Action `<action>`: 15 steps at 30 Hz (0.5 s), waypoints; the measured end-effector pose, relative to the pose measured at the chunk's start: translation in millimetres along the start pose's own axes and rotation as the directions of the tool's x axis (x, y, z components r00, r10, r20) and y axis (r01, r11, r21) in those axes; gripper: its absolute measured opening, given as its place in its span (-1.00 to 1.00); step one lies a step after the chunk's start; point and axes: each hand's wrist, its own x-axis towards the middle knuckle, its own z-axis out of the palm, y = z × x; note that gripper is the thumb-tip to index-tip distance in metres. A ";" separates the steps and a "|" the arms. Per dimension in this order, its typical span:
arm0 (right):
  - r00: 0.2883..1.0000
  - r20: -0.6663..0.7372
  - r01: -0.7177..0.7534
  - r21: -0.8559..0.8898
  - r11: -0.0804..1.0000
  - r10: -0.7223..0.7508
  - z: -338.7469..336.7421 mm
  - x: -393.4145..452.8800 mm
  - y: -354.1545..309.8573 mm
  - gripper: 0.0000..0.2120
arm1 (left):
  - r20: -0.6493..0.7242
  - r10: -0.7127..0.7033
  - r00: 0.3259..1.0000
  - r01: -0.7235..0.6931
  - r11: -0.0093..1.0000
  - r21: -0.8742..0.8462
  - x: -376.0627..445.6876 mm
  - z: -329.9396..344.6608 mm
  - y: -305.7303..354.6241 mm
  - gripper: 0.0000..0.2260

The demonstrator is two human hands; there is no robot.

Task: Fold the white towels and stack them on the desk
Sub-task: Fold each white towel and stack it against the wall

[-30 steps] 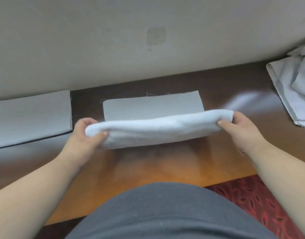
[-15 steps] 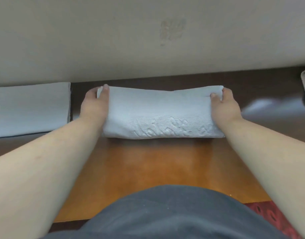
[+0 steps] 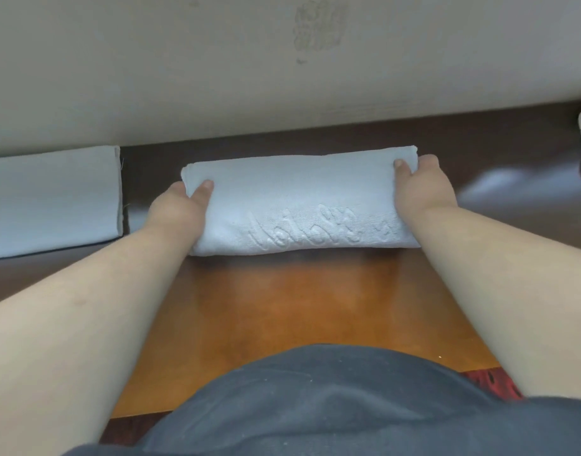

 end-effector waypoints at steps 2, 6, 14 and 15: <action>0.999 0.013 -0.032 -0.024 0.999 0.033 -2.9 -2.7 -1.9 -0.58 | -0.013 0.028 1.000 -0.028 0.999 0.038 -1.4 -6.1 4.9 -0.43; 0.940 -0.233 0.241 -0.072 0.968 -0.251 -8.5 -21.9 -12.9 -0.50 | -0.279 0.227 0.933 -0.260 0.962 -0.088 -24.6 -15.8 14.7 -0.44; 0.686 0.349 0.724 -0.416 0.550 -0.639 38.2 -74.6 -37.2 -0.37 | 0.182 0.658 0.731 -0.649 0.587 0.484 -76.1 44.5 52.5 -0.39; 0.714 0.346 0.693 -0.469 0.547 -0.608 36.5 -65.9 -26.5 -0.31 | 0.152 0.589 0.794 -0.573 0.641 0.510 -64.4 43.9 45.7 -0.36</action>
